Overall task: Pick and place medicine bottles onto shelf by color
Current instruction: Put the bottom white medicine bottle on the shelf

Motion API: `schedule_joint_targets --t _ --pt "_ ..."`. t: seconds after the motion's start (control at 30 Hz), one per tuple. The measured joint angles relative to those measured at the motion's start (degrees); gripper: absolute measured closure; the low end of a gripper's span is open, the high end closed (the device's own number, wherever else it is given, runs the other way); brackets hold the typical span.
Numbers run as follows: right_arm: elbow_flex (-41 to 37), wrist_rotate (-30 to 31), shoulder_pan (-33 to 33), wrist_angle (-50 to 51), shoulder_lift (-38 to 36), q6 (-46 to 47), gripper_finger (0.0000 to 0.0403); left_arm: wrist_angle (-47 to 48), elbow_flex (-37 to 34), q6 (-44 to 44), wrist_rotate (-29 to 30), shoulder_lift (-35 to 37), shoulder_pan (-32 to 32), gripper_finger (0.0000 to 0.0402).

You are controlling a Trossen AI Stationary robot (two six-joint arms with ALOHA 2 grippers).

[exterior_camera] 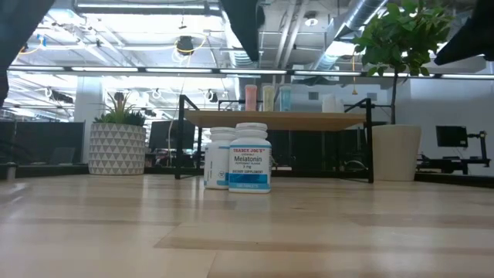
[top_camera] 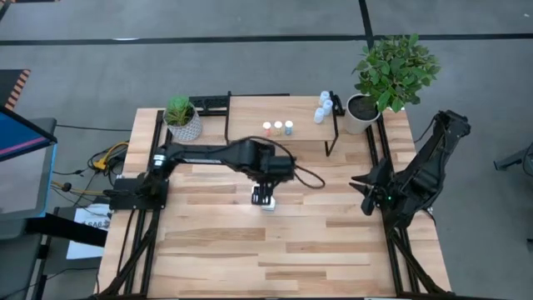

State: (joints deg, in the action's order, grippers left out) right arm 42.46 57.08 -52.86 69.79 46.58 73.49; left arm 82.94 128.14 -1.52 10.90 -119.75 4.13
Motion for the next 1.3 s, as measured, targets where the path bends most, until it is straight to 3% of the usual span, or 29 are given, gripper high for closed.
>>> schedule_joint_targets --t 0.13,0.27,0.37,0.5,0.67,0.83,0.97,1.13,1.2,1.3 --pt "0.0 -0.6 0.01 -0.01 1.07 0.02 0.0287 0.28 -0.03 -5.82 -5.31 -3.87 0.47 0.0145" --pt "0.0 -2.44 0.02 -0.03 1.53 0.05 0.0287 4.37 0.0 -8.5 -6.17 -6.06 0.74 0.0145" --pt "0.0 -3.34 0.0 -0.01 1.51 0.25 0.0287 7.31 -0.05 -7.43 -6.29 -6.06 0.63 0.0145" --pt "-0.24 -3.18 0.02 -0.06 1.53 0.08 0.0287 7.13 -0.02 -8.92 -12.56 -4.08 0.53 0.0145" --pt "-7.28 0.7 -0.56 -2.18 0.78 -0.82 0.0287 7.06 0.01 -9.37 -14.27 -2.11 0.65 0.0145" --pt "-12.81 3.09 -0.43 -11.77 -4.44 0.39 0.0307 7.13 0.01 -10.49 -14.31 -0.91 0.54 0.0145" --pt "-14.33 0.76 3.92 -34.06 -5.53 -19.21 0.0338 7.07 0.01 -10.97 -14.44 -0.85 0.26 0.0145" --pt "-19.44 -21.72 14.63 -68.85 -4.2 -55.24 0.0369 7.07 0.01 -11.14 -14.14 -0.85 -0.73 0.0145" --pt "-20.25 -30.69 19.85 -72.0 -3.74 -62.98 0.0378 7.05 0.01 -10.61 -14.14 -0.85 -0.93 0.0145" --pt "-20.24 -33.5 27.16 -71.21 -5.28 -67.44 0.0388 7.07 0.01 -9.46 -14.17 -0.85 -0.99 0.0145"
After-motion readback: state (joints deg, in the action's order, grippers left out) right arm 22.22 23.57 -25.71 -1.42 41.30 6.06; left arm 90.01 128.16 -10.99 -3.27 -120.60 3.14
